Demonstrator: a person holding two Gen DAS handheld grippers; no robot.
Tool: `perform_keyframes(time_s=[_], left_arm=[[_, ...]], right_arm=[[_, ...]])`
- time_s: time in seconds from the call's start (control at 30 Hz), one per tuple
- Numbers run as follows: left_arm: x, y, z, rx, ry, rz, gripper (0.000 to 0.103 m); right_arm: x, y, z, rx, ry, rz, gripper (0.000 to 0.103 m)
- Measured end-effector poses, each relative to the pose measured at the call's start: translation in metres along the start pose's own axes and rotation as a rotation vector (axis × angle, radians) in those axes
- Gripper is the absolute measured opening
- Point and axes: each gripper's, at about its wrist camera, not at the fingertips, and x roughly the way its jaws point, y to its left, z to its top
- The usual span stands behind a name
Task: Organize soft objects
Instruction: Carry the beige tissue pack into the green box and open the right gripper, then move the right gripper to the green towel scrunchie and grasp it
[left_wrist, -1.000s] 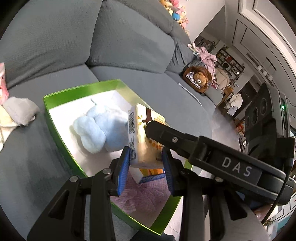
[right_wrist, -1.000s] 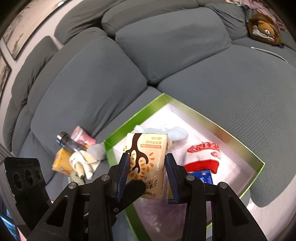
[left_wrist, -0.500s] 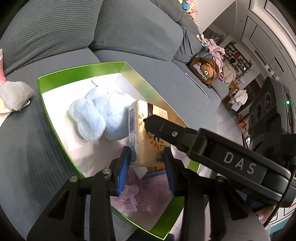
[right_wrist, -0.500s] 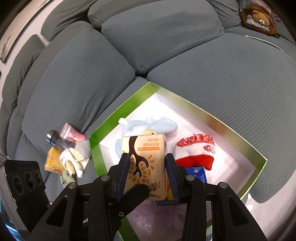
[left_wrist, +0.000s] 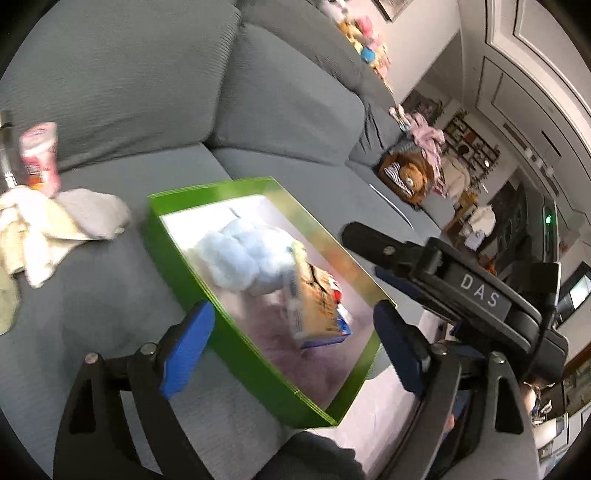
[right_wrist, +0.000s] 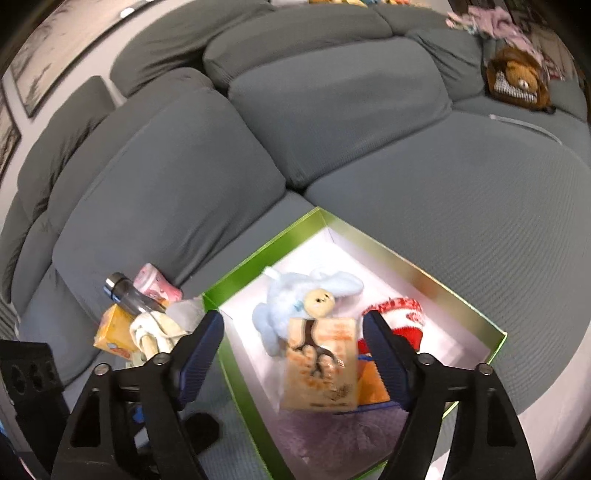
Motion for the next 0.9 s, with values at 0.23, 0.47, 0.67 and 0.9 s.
perform_keyframes(time_s=[0.23,0.47,0.67,0.9], left_arm=[[-0.056,0.05,-0.01,-0.104,-0.093,0.118,0.102],[-0.106,0.125,-0.036,-0.237,-0.169,0.363,0.102],[-0.127,0.175,-0.06,-0.385,-0.199,0.52,0.101],[-0.142,0.206,-0.07,-0.469,-0.195,0.618,0.101]], right_arm=[[-0.005,0.023,-0.002,-0.054,-0.031,0.002,0.089],[0.0,0.051,-0.007,-0.092,-0.032,0.023,0.09],[0.014,0.086,-0.019,-0.163,-0.001,0.069,0.09],[0.061,0.157,-0.043,-0.239,0.132,0.218,0.09]])
